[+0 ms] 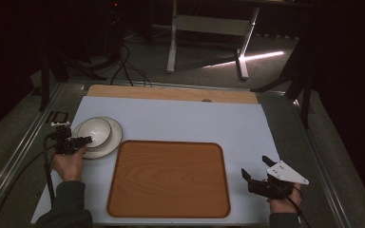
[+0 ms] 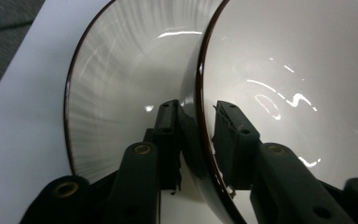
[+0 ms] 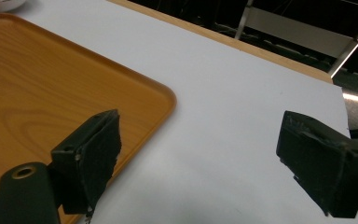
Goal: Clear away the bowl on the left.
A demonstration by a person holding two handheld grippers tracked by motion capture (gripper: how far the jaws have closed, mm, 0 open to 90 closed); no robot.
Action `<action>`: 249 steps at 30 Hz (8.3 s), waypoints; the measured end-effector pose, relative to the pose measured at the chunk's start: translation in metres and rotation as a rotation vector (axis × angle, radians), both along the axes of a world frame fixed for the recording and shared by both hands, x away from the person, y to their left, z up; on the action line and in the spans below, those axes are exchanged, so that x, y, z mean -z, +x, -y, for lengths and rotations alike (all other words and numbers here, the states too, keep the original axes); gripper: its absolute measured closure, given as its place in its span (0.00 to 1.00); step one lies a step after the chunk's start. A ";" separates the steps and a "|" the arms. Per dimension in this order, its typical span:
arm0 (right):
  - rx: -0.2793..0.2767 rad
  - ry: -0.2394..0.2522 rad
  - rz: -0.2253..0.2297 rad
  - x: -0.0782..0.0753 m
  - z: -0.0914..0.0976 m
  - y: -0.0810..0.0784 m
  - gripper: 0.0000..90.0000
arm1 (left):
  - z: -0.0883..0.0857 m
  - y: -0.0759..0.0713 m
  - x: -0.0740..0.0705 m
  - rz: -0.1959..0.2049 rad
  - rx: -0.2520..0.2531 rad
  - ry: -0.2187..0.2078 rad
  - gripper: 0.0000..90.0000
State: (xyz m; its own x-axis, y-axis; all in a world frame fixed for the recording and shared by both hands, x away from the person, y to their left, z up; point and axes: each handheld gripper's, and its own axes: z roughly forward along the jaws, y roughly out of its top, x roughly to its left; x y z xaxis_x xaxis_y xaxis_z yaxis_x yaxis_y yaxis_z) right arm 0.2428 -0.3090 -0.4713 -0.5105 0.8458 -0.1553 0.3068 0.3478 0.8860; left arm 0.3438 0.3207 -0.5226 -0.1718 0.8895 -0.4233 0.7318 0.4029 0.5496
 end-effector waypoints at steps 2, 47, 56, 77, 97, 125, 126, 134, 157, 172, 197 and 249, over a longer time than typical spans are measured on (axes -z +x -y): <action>-0.002 -0.003 0.002 0.000 0.000 0.000 0.15 | -0.002 -0.002 0.001 0.007 -0.002 -0.036 0.82; 0.018 0.029 0.019 -0.002 0.004 -0.002 0.15 | 0.013 -0.051 -0.025 0.189 0.097 -0.106 0.89; 0.025 0.030 0.014 -0.001 0.004 -0.001 0.15 | 0.017 -0.056 -0.034 0.193 0.118 -0.122 0.89; 0.027 0.044 0.014 -0.002 0.003 0.001 0.15 | 0.047 -0.068 -0.055 0.240 0.212 -0.130 0.89; 0.012 0.040 0.038 -0.007 0.004 -0.001 0.15 | 0.077 -0.070 -0.064 0.254 0.272 -0.142 0.89; 0.018 0.036 0.038 -0.006 0.006 0.004 0.15 | 0.120 -0.066 -0.057 0.233 0.344 -0.100 0.89; 0.018 0.037 0.038 -0.006 0.006 0.004 0.15 | 0.121 -0.066 -0.057 0.230 0.346 -0.098 0.89; 0.016 0.034 0.035 -0.006 0.006 0.004 0.15 | 0.132 -0.063 -0.052 0.212 0.371 -0.083 0.89; 0.007 0.025 0.026 -0.005 0.005 0.005 0.15 | 0.154 -0.060 -0.043 0.182 0.417 -0.034 0.89; 0.004 0.022 0.025 -0.005 0.005 0.004 0.15 | 0.163 -0.059 -0.037 0.154 0.447 -0.018 0.89; -0.001 0.017 0.023 -0.005 0.004 0.005 0.15 | 0.174 -0.058 -0.028 0.108 0.478 0.018 0.89; 0.000 0.020 0.027 -0.006 0.005 0.004 0.15 | 0.201 -0.057 -0.019 0.108 0.555 0.119 0.62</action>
